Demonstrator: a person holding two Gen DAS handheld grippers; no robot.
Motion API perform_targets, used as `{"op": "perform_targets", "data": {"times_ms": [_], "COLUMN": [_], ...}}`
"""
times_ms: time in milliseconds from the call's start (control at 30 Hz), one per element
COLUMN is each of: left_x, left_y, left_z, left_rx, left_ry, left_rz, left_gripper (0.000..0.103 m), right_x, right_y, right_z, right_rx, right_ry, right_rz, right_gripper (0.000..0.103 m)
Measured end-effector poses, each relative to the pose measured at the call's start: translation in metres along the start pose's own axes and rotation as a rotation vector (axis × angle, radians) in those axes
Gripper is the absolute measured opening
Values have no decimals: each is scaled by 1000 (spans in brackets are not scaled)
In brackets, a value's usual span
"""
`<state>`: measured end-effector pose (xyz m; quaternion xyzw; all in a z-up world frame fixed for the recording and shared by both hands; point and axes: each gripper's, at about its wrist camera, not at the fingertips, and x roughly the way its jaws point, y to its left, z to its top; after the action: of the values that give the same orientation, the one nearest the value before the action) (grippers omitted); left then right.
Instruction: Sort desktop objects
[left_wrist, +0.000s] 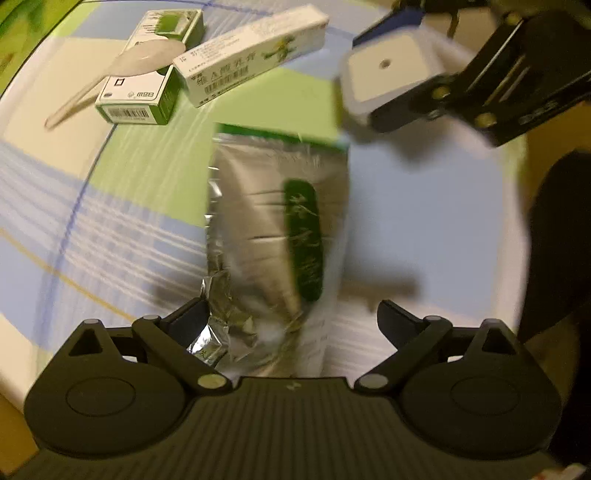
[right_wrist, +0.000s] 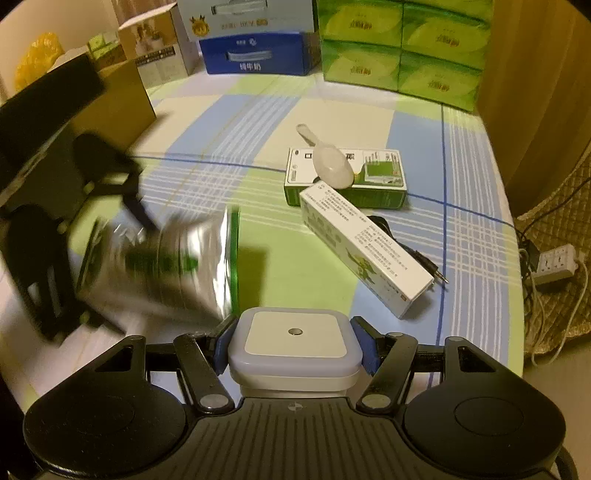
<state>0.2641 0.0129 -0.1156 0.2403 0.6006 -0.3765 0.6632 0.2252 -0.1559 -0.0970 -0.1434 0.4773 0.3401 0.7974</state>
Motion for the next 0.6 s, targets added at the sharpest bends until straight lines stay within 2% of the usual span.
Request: {"op": "perform_targets", "data": {"times_ms": [100,167,267,333,433,500,567,600], "left_x": [-9,-7,2,10,14,13,10,7], "left_y": [-1,-11,-23,-18,-9,-6,-6,-6], "left_z": [-12,-19,-24,-30,-25,-23,-25,-26], "left_rx": [-150,-106,-10,-5,-60,-86,-123,-152], "left_ry": [-93,-135,-122,-101,-95,-96,-98,-99], "left_rz": [11,83,199,182,132,134,141,138], "left_gripper": [95,95,95,95,95,91,75,72], "right_x": [-9,-12,-14,-15,-14,-13,-12,-11], "right_y": [1,0,2,3,3,3,5,6], "right_z": [-2,-4,-6,-9,-12,-14,-15,-16], "right_rx": [17,31,30,30,36,35,20,11], "right_ry": [-18,-24,-23,-21,-15,-9,-2,1], "right_rz": [-5,-5,-7,-5,-8,-9,-18,-24], "right_gripper": [62,62,62,62,62,62,62,62]}}
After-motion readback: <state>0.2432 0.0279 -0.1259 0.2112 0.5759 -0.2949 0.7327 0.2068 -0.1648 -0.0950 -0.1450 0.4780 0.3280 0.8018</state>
